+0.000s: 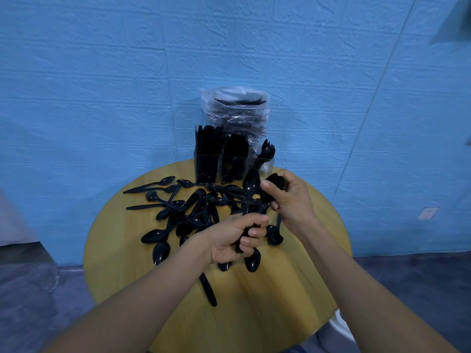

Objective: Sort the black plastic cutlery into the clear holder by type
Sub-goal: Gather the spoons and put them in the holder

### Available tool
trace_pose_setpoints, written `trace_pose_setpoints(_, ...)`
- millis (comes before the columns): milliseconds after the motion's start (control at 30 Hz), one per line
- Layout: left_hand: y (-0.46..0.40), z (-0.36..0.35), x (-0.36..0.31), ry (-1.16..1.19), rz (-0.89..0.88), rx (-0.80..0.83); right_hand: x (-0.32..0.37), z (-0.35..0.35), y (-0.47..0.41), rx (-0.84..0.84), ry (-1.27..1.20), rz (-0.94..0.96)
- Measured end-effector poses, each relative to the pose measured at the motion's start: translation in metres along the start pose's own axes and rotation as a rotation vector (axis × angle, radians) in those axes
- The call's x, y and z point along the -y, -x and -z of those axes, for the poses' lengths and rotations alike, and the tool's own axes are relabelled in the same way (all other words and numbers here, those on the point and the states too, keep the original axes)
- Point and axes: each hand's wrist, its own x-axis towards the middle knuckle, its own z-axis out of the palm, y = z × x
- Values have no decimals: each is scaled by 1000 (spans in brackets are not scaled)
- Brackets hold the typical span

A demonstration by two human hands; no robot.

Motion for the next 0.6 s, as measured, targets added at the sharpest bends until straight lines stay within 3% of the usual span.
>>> trace_pose_setpoints(200, -2, 1, 0, 25, -57, -46, 0, 3, 0, -10, 37, 41)
trace_pose_setpoints(433, -4, -5, 2, -191, -178, -322, -5, 5, 1, -64, 58, 71)
trace_pose_setpoints(600, -6, -6, 5, -390, -289, -398, -6, 6, -1, -61, 198, 90)
